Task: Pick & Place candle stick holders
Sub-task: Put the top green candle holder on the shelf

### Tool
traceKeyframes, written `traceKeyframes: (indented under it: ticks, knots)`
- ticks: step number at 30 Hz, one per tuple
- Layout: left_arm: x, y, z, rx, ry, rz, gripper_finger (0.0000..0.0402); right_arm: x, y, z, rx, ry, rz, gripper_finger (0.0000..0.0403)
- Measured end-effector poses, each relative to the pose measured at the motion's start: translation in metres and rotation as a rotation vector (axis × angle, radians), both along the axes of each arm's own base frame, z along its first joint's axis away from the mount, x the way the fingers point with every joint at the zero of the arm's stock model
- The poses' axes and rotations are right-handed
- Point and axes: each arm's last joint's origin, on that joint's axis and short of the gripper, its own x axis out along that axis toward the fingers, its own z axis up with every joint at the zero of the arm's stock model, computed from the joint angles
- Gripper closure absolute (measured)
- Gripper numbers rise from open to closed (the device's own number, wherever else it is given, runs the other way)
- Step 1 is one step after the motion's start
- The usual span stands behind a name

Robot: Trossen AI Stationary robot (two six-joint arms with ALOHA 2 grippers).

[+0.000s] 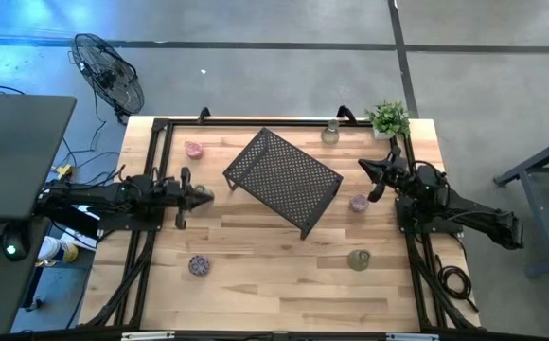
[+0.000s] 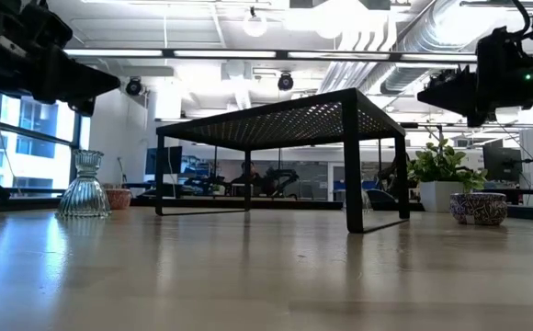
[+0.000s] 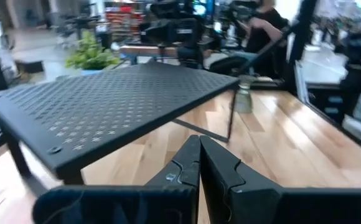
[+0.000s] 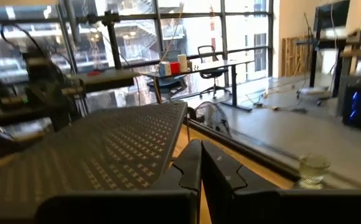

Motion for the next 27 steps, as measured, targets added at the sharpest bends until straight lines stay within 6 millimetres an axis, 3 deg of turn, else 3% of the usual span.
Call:
traceKeyframes:
  ticks: [5, 8, 12, 15, 20, 27]
  knots:
    - [0.000, 0.000, -0.001, -0.027, 0.017, 0.003, 0.0401, -0.001, -0.001, 0.005, 0.089, -0.107, -0.030, 0.0402]
    - [0.000, -0.001, -0.002, -0.027, 0.023, -0.024, 0.0401, -0.003, -0.001, 0.012, 0.185, -0.260, -0.036, 0.0402]
    - [0.000, -0.001, -0.002, -0.025, 0.025, -0.034, 0.0401, -0.006, 0.002, 0.028, 0.109, -0.388, 0.032, 0.0402]
    - [0.000, -0.001, -0.002, 0.004, 0.025, -0.025, 0.0401, -0.004, 0.001, 0.033, 0.141, -0.332, 0.038, 0.0403]
    - [0.000, -0.001, -0.001, 0.025, 0.022, -0.019, 0.0401, 0.008, -0.008, 0.030, 0.280, -0.092, -0.155, 0.0403]
    - [0.000, 0.000, -0.001, 0.026, 0.021, 0.007, 0.0401, 0.043, -0.027, 0.057, 0.162, 0.121, -0.304, 0.0403]
